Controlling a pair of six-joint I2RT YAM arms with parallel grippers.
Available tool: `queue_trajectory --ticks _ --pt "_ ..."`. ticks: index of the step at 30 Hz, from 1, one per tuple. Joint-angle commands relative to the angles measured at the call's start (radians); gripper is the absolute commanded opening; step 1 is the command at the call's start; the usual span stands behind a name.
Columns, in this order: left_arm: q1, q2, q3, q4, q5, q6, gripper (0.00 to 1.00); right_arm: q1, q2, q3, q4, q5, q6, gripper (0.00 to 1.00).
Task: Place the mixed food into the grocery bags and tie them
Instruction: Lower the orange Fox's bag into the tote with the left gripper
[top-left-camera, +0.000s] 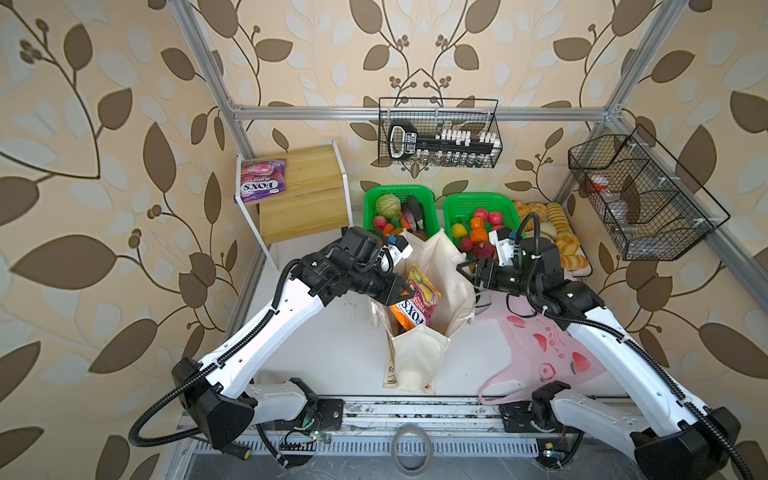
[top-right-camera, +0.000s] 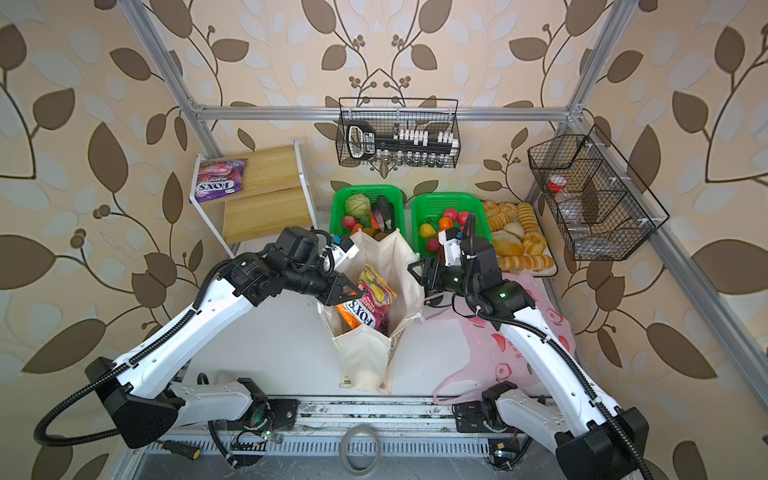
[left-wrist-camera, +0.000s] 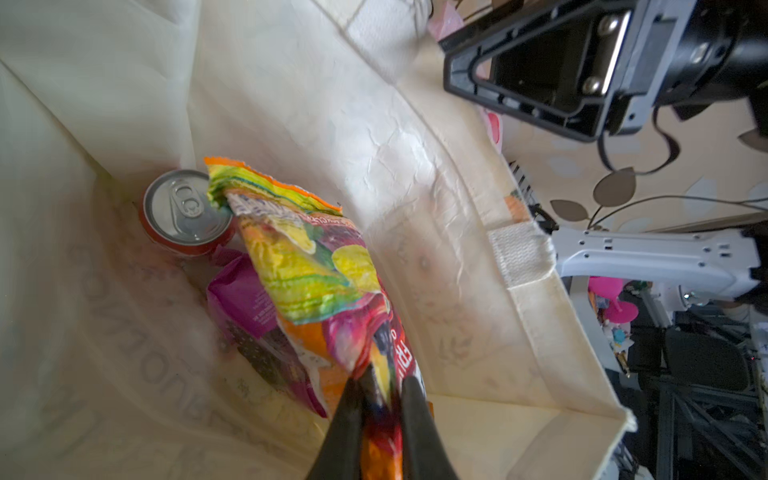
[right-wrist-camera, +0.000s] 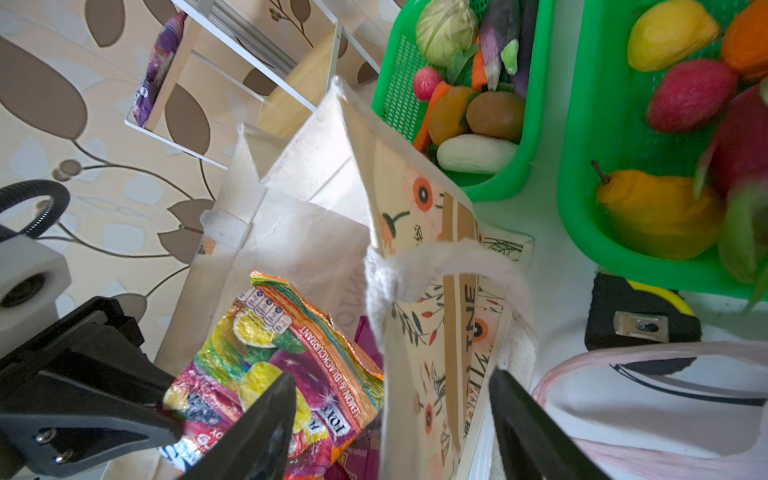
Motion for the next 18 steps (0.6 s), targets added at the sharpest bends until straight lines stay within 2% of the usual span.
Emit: queue_trajectory --ticks 1,9,13,14,16,18 --pt "-0.020 0.017 0.043 -0.061 -0.043 0.061 0.00 -0.001 0.015 -0.001 -0.035 -0.049 0.006 0.74" --pt "-0.158 0.094 0.048 -0.014 -0.075 0.060 0.00 0.009 0.045 0.000 -0.038 -0.065 0.002 0.74" --pt "-0.225 0.157 0.100 -0.100 -0.118 0.099 0.09 0.012 0.055 0.000 -0.049 -0.063 -0.006 0.74" --pt "-0.235 0.161 0.116 -0.130 -0.141 0.109 0.14 0.011 0.056 0.000 -0.051 -0.064 -0.006 0.74" --pt "-0.239 0.191 0.150 -0.181 -0.185 0.122 0.43 0.013 0.056 -0.001 -0.055 -0.062 -0.012 0.74" --pt "-0.239 0.177 0.174 -0.200 -0.223 0.121 0.47 0.013 0.058 0.000 -0.063 -0.058 -0.019 0.74"
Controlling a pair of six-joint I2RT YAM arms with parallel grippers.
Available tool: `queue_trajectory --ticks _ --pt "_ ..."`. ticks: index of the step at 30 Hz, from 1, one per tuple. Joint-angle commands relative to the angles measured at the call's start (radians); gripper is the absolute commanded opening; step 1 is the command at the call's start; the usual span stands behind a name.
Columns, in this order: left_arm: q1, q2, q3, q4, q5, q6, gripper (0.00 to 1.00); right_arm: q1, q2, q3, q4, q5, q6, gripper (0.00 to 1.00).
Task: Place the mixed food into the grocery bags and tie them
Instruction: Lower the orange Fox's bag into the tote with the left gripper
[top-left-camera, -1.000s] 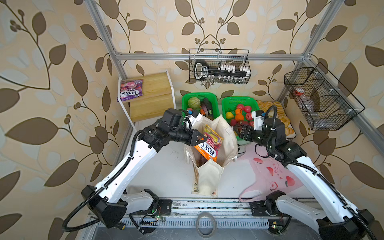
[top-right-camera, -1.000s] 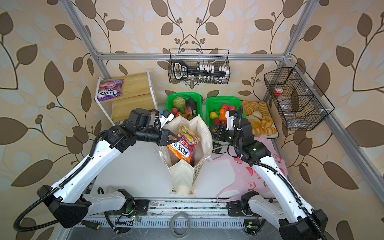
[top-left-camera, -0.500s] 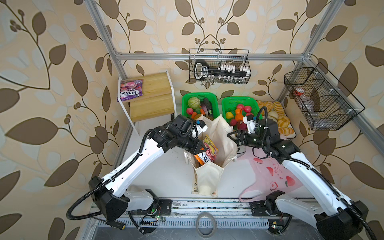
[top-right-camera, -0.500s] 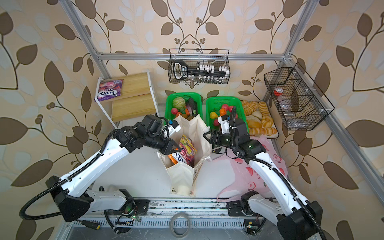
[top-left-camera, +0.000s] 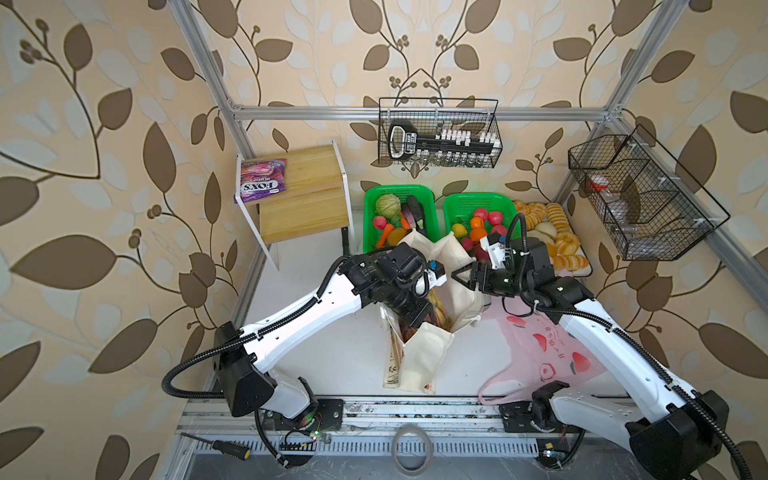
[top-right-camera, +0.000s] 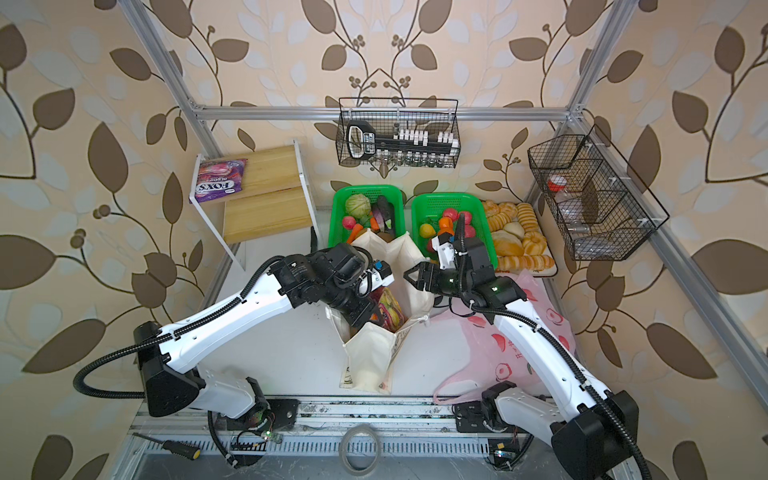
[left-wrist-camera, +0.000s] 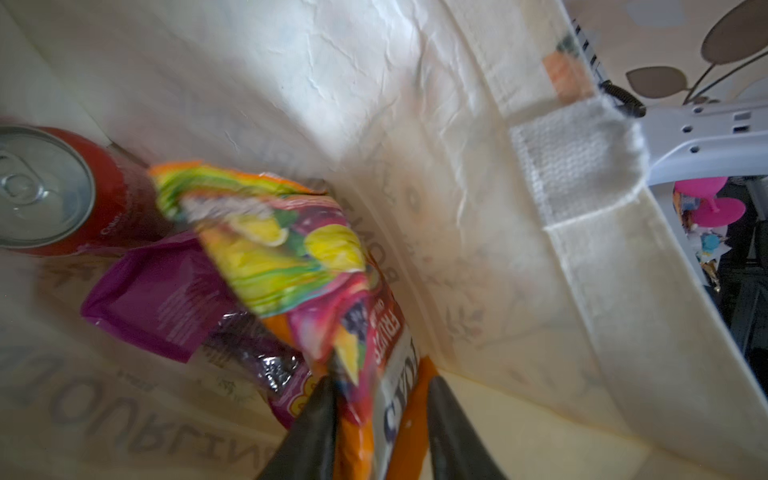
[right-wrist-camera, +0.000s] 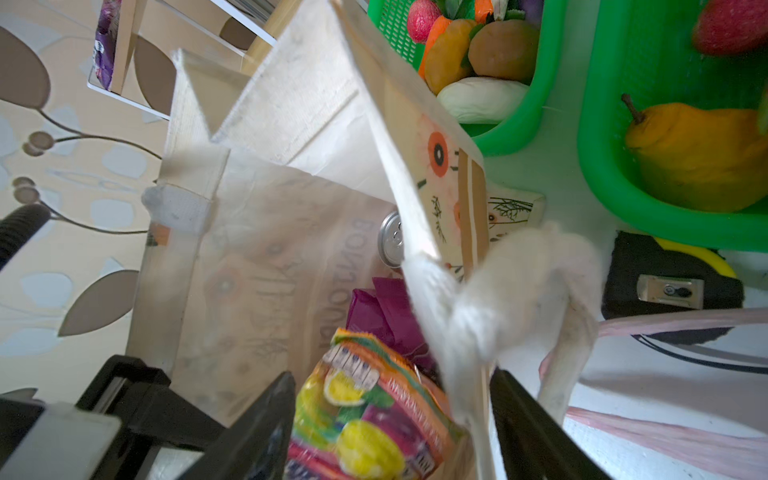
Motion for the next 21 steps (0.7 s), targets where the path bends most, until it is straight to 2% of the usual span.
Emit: queue_trajectory --ticks 1,5,8,11,13,14,16,18,21 --pt "-0.001 -0.054 0.063 -0.073 -0.080 0.031 0.52 0.006 0.004 -0.001 -0.031 -0.004 -0.020 0.74" --pt "-0.001 -0.164 0.047 0.031 -0.132 -0.011 0.63 0.006 0.006 -0.001 -0.047 0.008 -0.034 0.74" --pt "-0.001 -0.258 0.014 0.124 -0.204 -0.062 0.67 0.006 0.008 0.000 -0.058 0.018 -0.039 0.73" --pt "0.001 -0.344 -0.027 0.166 -0.414 -0.124 0.73 0.007 0.006 0.001 -0.059 0.015 -0.042 0.70" --pt "0.012 -0.390 -0.059 0.158 -0.594 -0.194 0.80 0.008 0.007 0.001 -0.058 0.011 -0.043 0.67" --pt "0.029 -0.407 -0.070 0.149 -0.640 -0.228 0.84 0.009 0.007 0.002 -0.057 0.007 -0.045 0.65" --pt "0.103 -0.438 -0.103 0.136 -0.627 -0.300 0.90 0.012 0.008 0.005 -0.055 0.006 -0.048 0.60" --pt "0.212 -0.455 -0.144 0.132 -0.506 -0.368 0.91 0.016 0.009 0.007 -0.055 0.007 -0.051 0.53" --pt "0.292 -0.449 -0.202 0.151 -0.363 -0.433 0.91 0.023 0.009 0.014 -0.053 0.008 -0.052 0.44"
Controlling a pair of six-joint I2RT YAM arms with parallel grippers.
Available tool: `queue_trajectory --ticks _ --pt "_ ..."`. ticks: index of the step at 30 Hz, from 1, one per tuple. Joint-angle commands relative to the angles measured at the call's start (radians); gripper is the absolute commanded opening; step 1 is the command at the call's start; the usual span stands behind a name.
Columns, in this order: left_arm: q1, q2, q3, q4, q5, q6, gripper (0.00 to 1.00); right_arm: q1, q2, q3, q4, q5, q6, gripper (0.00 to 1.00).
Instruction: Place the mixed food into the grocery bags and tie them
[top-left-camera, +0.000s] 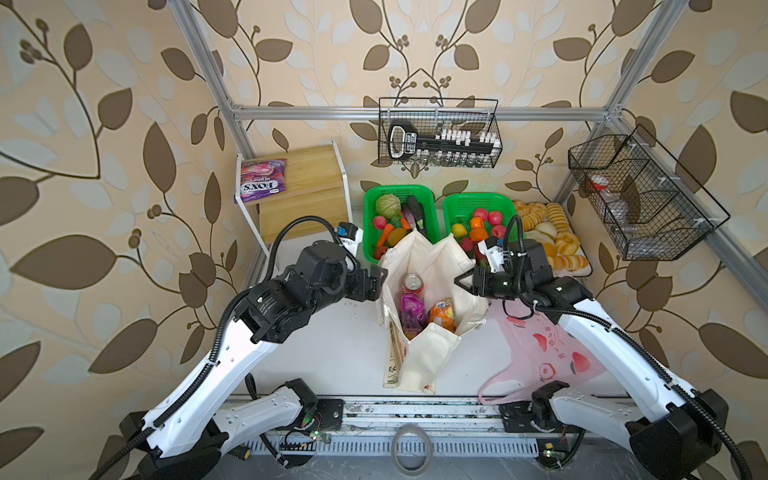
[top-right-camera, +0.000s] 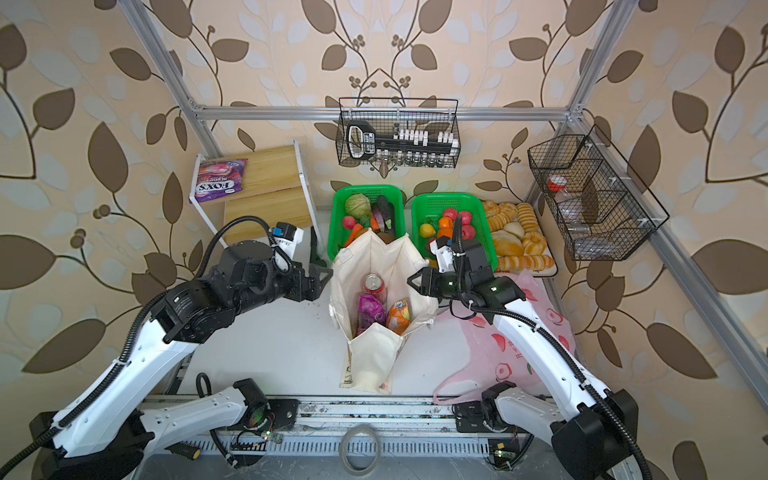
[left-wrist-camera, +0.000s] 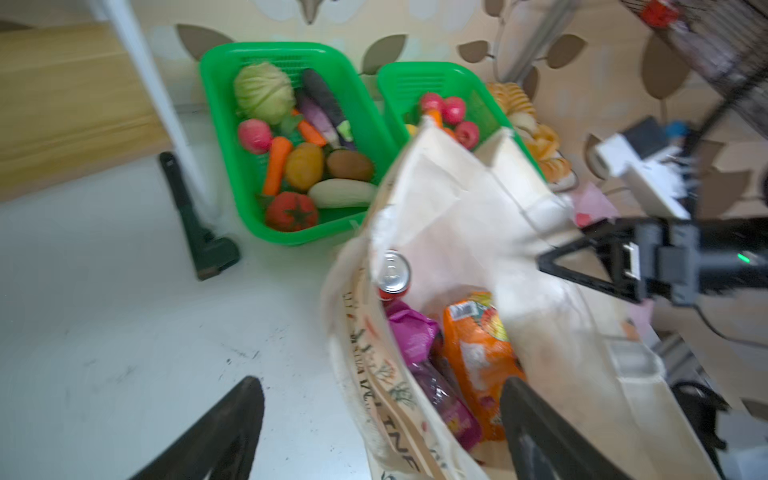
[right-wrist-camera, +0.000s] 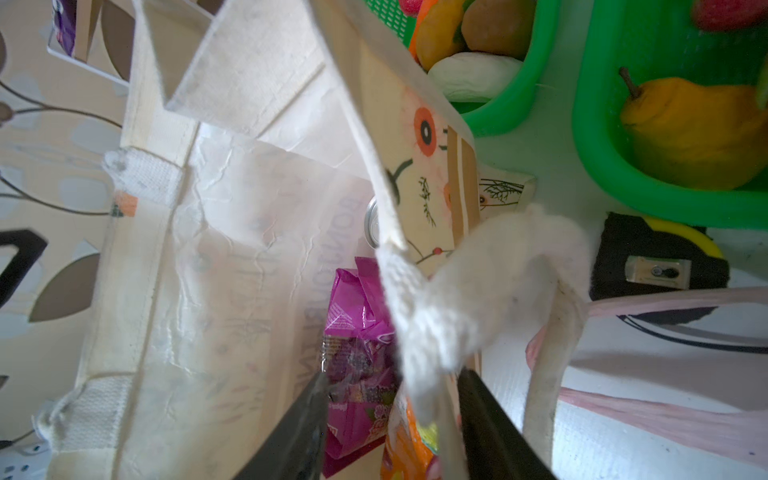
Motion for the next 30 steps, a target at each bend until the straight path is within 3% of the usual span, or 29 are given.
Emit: queue_trajectory --ticks 1,4,8,10,13,17,23,30 --pt "0.053 0.026 -0.060 0.031 0.134 -0.128 0.90 0.012 0.006 0.017 -0.005 0.002 -0.010 0.43" --pt "0.056 0.056 -0.101 0.098 0.216 -0.159 0.89 0.018 0.006 0.026 -0.003 0.004 -0.010 0.34" --pt "0.057 0.079 -0.122 0.158 0.230 -0.181 0.87 0.028 0.003 0.037 0.002 0.004 -0.013 0.23" --pt "0.060 0.088 -0.125 0.184 0.243 -0.181 0.80 0.031 0.004 0.041 0.009 0.002 -0.014 0.17" --pt "0.063 0.118 -0.115 0.200 0.256 -0.166 0.53 0.038 0.006 0.054 0.028 -0.007 -0.013 0.06" --pt "0.062 0.122 -0.079 0.154 0.163 -0.162 0.03 0.047 0.005 0.092 0.044 -0.019 -0.008 0.00" --pt "0.063 0.016 -0.105 0.210 0.049 -0.166 0.00 0.079 -0.008 0.153 0.084 -0.068 -0.022 0.00" --pt "0.063 -0.028 -0.095 0.135 -0.016 -0.165 0.00 0.115 -0.004 0.176 0.140 -0.062 0.004 0.00"
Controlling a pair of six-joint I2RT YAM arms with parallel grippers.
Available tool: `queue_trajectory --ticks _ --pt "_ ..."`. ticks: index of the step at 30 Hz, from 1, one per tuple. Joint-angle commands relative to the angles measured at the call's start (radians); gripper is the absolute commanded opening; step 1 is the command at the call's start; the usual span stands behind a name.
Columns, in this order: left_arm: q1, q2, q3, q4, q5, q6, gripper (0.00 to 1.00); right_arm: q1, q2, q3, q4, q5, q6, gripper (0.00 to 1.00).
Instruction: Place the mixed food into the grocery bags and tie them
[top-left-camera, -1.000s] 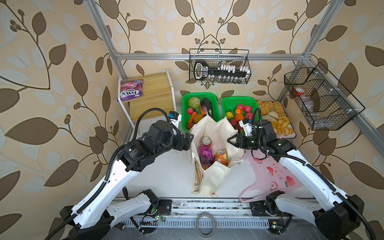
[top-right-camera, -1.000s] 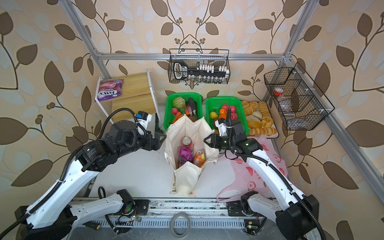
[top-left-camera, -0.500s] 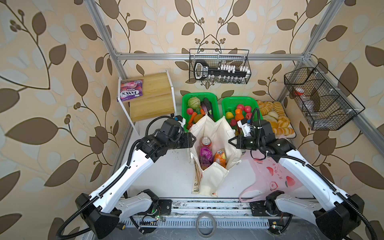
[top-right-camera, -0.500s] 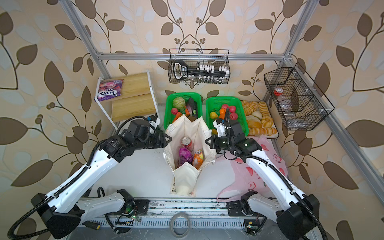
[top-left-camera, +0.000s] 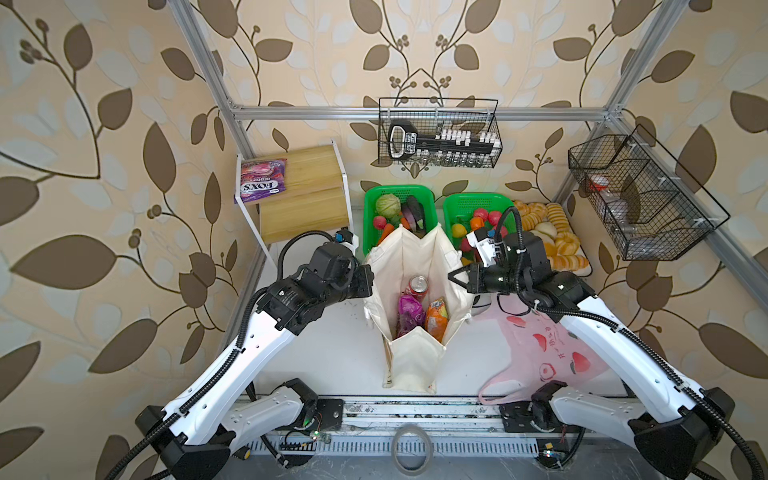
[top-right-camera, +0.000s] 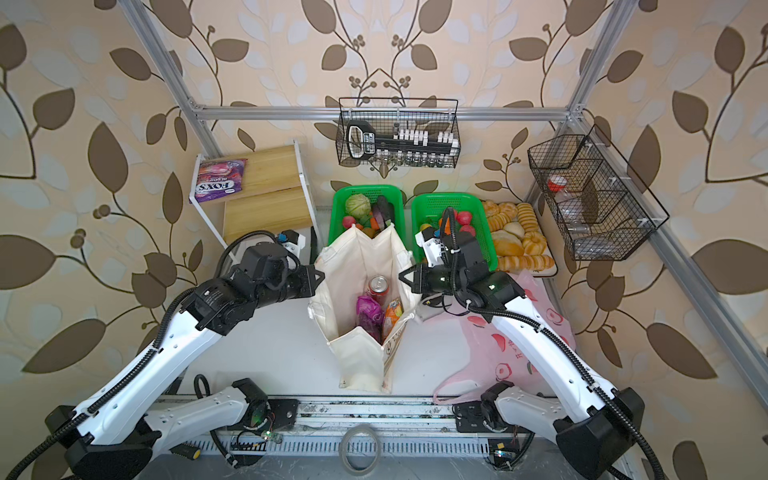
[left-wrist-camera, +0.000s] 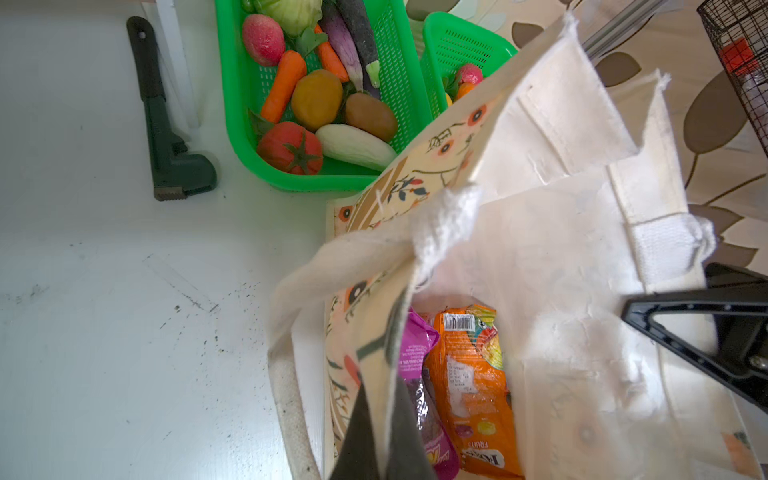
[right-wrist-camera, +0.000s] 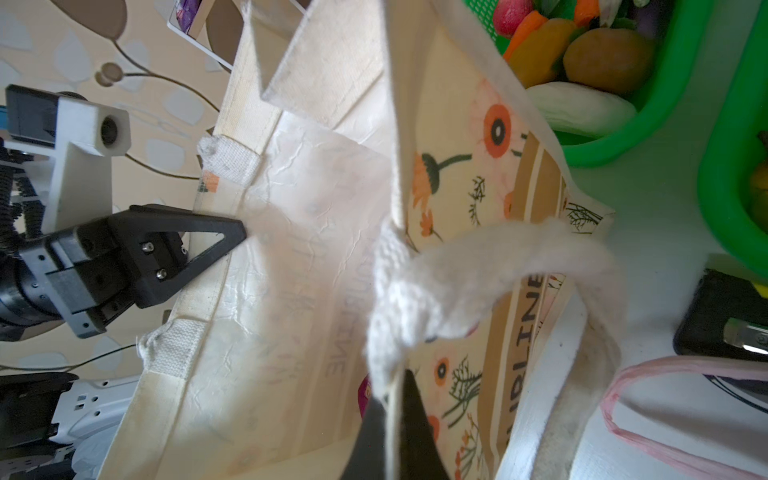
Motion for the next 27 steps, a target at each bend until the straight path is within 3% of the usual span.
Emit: queue_trajectory --ticks 1,7,13,22,27 --pt "0.011 -0.035 0.031 0.033 -0.108 0.000 0.00 0.013 -0.012 0.057 0.137 -0.032 0.015 0.00" --pt "0.012 -0.096 0.031 -0.038 -0.276 0.007 0.00 0.064 0.039 0.092 0.160 -0.047 0.017 0.00" --pt "0.043 -0.107 0.063 -0.153 -0.359 0.055 0.00 0.126 0.112 0.123 0.196 -0.032 0.020 0.00" --pt "0.244 -0.144 0.035 -0.175 -0.241 0.107 0.00 0.180 0.222 0.181 0.264 -0.013 0.094 0.00" --pt "0.356 -0.128 0.056 -0.199 -0.233 0.168 0.00 0.205 0.267 0.195 0.305 -0.036 0.131 0.00"
